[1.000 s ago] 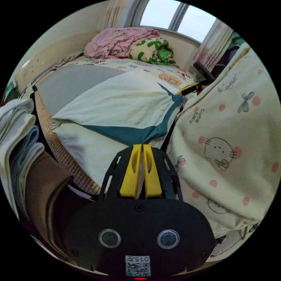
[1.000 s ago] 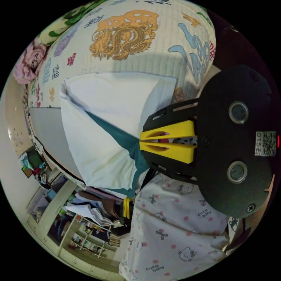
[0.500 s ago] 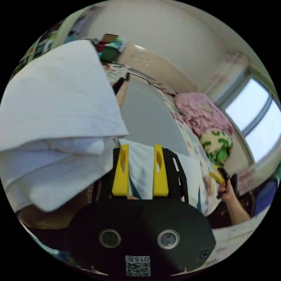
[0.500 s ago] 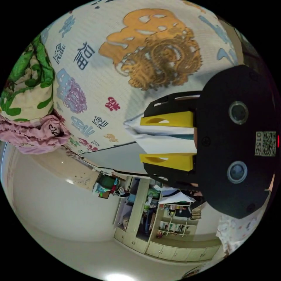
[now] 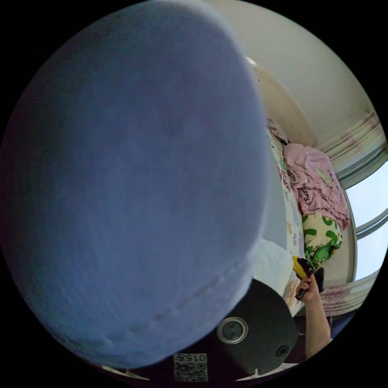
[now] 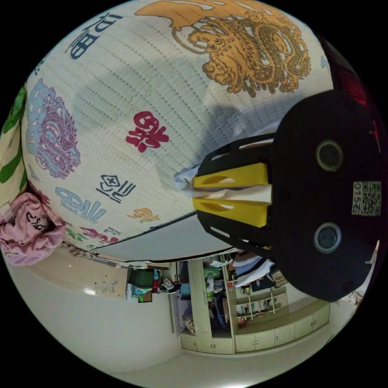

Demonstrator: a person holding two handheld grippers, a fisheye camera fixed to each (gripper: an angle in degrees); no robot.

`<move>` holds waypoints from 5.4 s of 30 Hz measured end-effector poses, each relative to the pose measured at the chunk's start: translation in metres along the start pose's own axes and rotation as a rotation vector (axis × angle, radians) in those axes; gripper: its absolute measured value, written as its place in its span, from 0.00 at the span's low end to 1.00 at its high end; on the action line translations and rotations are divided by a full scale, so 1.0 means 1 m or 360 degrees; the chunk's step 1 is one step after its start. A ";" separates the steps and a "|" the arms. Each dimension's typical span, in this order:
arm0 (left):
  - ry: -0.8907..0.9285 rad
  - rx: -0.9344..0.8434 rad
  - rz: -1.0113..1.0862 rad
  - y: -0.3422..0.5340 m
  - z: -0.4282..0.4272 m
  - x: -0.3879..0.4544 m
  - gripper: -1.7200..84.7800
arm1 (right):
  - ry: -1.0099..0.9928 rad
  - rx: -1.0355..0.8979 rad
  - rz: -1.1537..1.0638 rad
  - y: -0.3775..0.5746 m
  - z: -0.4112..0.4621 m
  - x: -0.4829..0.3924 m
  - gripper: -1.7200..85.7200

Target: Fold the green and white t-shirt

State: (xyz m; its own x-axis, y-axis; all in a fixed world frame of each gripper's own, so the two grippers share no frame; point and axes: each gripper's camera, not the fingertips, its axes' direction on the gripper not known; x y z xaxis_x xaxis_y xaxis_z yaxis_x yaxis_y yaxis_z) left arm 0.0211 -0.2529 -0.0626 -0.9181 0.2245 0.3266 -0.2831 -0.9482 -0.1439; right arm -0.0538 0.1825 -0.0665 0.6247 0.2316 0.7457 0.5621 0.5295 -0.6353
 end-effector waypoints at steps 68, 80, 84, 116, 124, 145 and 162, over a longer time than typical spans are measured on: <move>0.0407 -0.0031 0.1653 -0.393 -0.299 0.413 0.12 | 0.0585 0.0561 -0.0468 0.481 -0.018 0.264 0.12; -0.0006 -0.0419 0.1951 -0.439 -0.153 0.681 0.13 | 0.0546 0.0537 -0.0469 0.449 -0.028 0.248 0.08; -0.0105 -0.0540 0.1974 -0.447 -0.116 0.699 0.12 | 0.0400 0.0507 -0.0435 0.452 -0.048 0.257 0.05; 0.0569 -0.0254 0.1224 -0.607 -0.153 0.290 0.02 | -0.0206 -0.0532 -0.1756 0.598 0.034 0.188 0.02; 0.0214 -0.0068 0.0850 -0.565 -0.111 0.199 0.02 | 0.0189 -0.0990 -0.2044 0.612 0.148 0.221 0.03; -0.0079 -0.0195 0.1121 -0.415 -0.018 0.224 0.02 | 0.0123 -0.1551 -0.2066 0.517 0.272 0.304 0.02; 0.0405 -0.0436 0.1259 -0.205 -0.036 0.156 0.03 | 0.0493 -0.0709 -0.1628 0.298 0.257 0.374 0.02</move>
State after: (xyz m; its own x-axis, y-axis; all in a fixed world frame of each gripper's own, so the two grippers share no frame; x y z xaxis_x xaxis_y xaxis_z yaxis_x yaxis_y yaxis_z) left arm -0.0744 -0.0154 -0.0154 -0.8981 -0.4024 -0.1777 0.4367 -0.7669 -0.4702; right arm 0.2084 0.6368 0.0743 -0.1608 -0.3816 0.9102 0.9844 0.0051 0.1760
